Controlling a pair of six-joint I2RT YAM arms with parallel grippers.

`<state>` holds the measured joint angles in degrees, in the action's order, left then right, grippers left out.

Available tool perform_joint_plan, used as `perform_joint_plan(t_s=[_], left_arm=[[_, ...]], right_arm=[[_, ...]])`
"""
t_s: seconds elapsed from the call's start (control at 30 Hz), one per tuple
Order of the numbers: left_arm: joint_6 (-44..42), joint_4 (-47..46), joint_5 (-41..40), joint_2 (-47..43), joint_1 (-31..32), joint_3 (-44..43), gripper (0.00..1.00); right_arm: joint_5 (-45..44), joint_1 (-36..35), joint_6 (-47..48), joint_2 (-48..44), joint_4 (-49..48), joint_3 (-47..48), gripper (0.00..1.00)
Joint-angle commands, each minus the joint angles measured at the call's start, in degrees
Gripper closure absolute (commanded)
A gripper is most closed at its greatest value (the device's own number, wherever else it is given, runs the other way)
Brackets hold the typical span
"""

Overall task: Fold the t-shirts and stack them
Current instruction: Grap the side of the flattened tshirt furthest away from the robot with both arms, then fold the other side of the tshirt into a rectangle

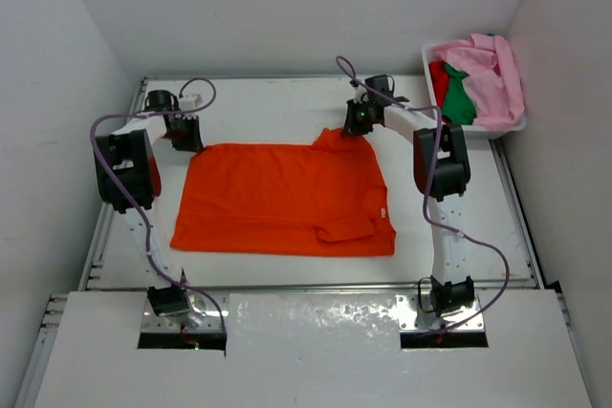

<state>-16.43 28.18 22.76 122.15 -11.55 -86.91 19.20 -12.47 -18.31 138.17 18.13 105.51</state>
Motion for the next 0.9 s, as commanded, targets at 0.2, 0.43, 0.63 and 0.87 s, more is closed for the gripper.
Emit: perform_joint_plan(t_s=[0.2, 0.43, 0.63, 0.87], left_arm=[[-11.78, 2.84, -1.76, -18.86, 0.39, 10.95, 1.00], [-20.22, 8.54, -3.51, -32.40, -0.49, 23.27, 1.00], [-24.09, 8.03, -6.41, -36.89, -0.67, 33.47, 1.00], [-24.88, 5.48, -9.58, -38.12, -0.67, 37.69, 1.00]], right_arm=[[3.56, 0.34, -4.36, -28.98, -11.07, -27.43, 1.00], [2.77, -0.71, -7.97, -50.35, -17.33, -57.65, 1.00], [2.77, -1.15, -9.29, -56.78, -19.80, -67.54, 1.00], [3.30, -2.82, -10.26, -56.08, -22.44, -70.80, 1.00]])
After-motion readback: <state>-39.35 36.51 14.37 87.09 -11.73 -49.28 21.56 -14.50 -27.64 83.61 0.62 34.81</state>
